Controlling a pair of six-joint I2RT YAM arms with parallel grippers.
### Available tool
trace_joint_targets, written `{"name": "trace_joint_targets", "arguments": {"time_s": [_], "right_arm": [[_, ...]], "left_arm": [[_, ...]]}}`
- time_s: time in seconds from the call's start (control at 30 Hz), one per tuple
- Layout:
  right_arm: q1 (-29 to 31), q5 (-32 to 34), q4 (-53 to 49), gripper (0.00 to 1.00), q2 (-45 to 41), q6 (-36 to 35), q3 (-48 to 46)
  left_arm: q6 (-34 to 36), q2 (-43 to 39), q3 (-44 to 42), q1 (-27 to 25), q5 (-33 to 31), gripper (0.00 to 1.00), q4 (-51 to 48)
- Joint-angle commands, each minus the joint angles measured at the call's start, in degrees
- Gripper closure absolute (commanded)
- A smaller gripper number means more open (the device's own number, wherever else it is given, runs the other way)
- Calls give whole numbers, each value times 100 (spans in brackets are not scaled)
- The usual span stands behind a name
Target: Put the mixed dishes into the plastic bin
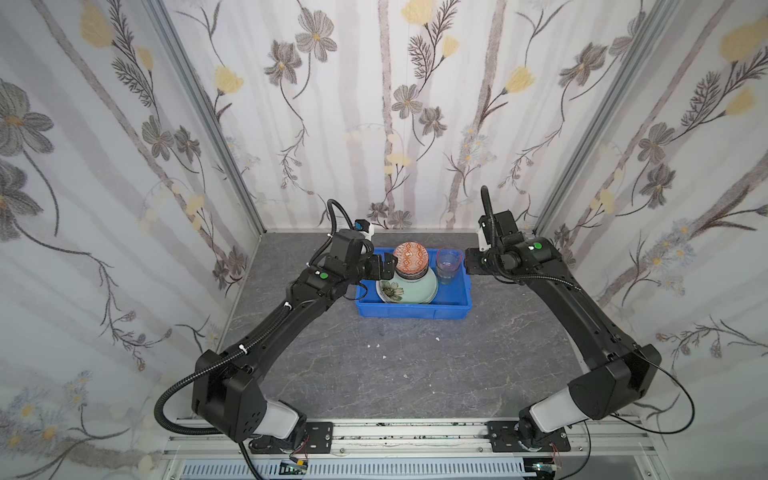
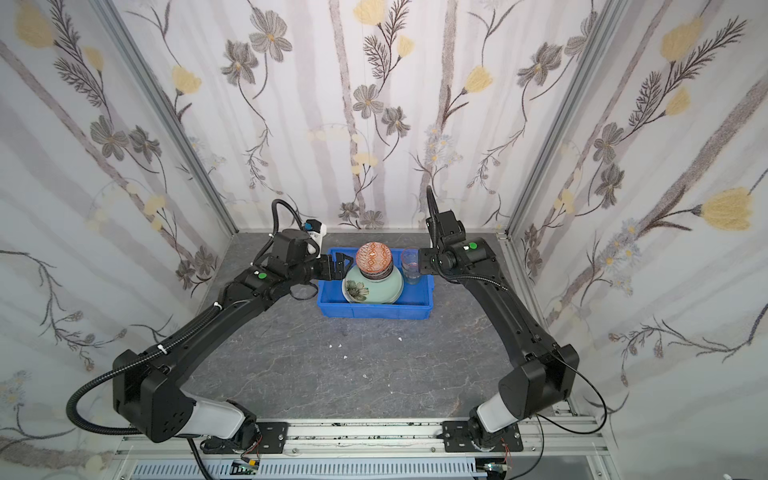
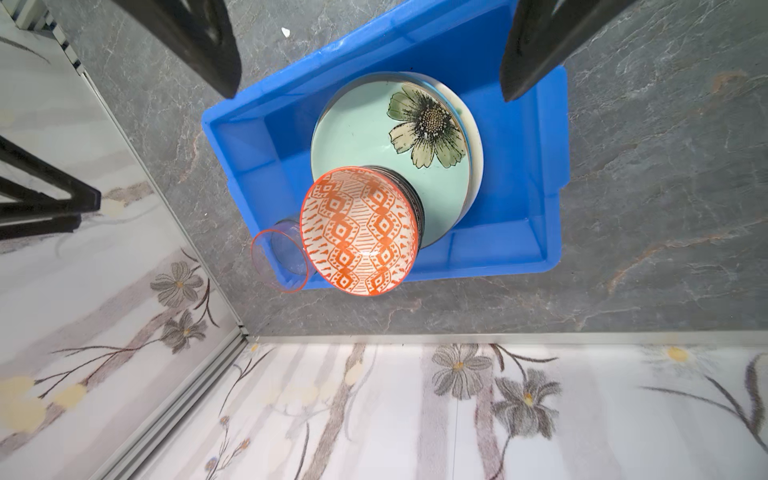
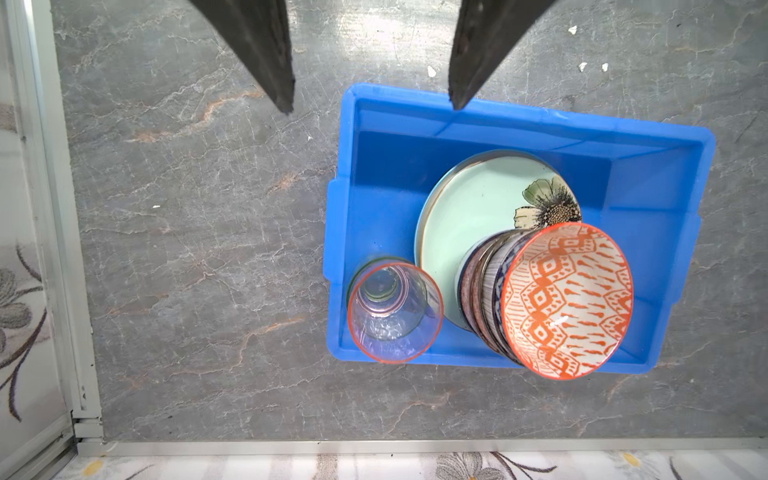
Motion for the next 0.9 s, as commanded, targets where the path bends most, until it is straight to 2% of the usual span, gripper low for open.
{"name": "trace_joint_targets", "arguments": {"time_s": [0.0, 0.13, 0.23, 0.27, 0.43, 0.57, 0.63, 0.7, 0.87], "right_arm": [[6, -147, 806, 36, -602, -47, -634], [-7, -197, 1112, 27, -1359, -47, -1451], [-11, -137, 1160, 13, -1760, -22, -1841], [-11, -128, 1223, 1, -1885, 2, -1980], [-20, -382, 1660, 0, -2523, 27, -2634], [-20, -1, 2005, 0, -3011, 120, -3107], [-20, 349, 2191, 0, -3253, 126, -3359], [-33, 382, 2535, 0, -3469, -103, -3639], [-30, 437, 3014, 0, -3708, -314, -3999]], "left_arm": [[115, -483, -529, 6, -263, 0, 751], [46, -1337, -1225, 7, -944, 0, 1102], [-53, -2010, -1683, 6, -1611, 0, 1272], [-87, -2200, -1791, 5, -1782, 0, 1297], [38, -3215, -2502, 5, -2781, 0, 1327], [301, -3846, -3130, 5, -3567, 0, 1406], [690, -4141, -3469, 0, -3727, 0, 1647], [1065, -4322, -3731, 5, -3853, 0, 1949], [1293, -4238, -3947, 23, -4067, 0, 2250]]}}
